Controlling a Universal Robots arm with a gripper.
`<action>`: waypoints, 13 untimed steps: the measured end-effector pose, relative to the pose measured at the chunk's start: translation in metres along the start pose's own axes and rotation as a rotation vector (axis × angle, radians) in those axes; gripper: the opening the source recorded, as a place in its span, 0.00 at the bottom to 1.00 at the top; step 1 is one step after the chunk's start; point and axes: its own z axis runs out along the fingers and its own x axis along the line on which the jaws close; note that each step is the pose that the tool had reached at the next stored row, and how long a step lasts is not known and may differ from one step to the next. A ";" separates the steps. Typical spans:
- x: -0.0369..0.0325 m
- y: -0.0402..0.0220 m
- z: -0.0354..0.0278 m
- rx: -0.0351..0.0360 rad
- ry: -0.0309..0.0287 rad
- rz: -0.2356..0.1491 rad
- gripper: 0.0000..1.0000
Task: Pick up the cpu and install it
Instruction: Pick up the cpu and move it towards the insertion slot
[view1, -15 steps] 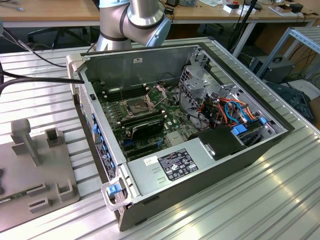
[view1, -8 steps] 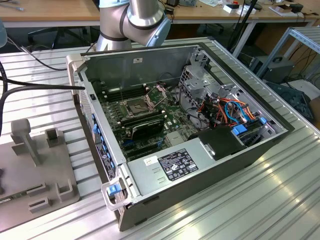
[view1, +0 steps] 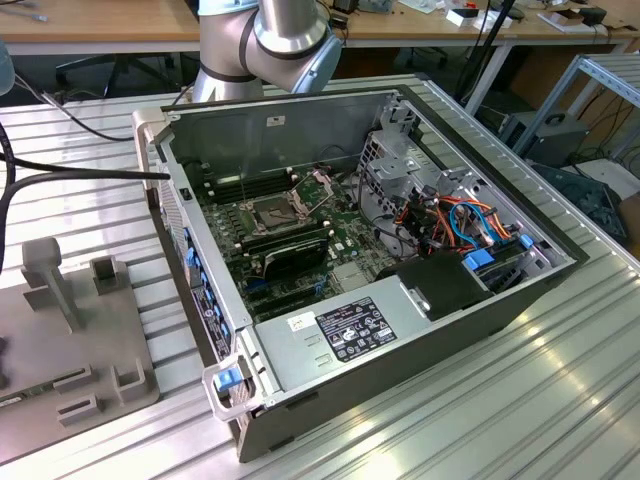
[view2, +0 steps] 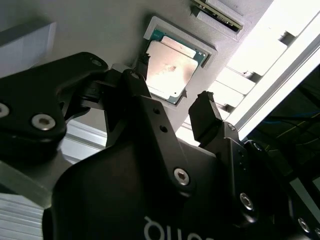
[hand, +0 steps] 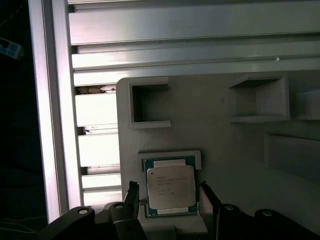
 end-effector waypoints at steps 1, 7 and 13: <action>0.0000 0.0000 0.0001 0.0000 0.0000 0.000 0.60; 0.0001 0.0000 0.0049 0.0000 0.0000 0.000 0.60; 0.0000 0.0000 0.0119 0.0001 0.0014 0.000 0.60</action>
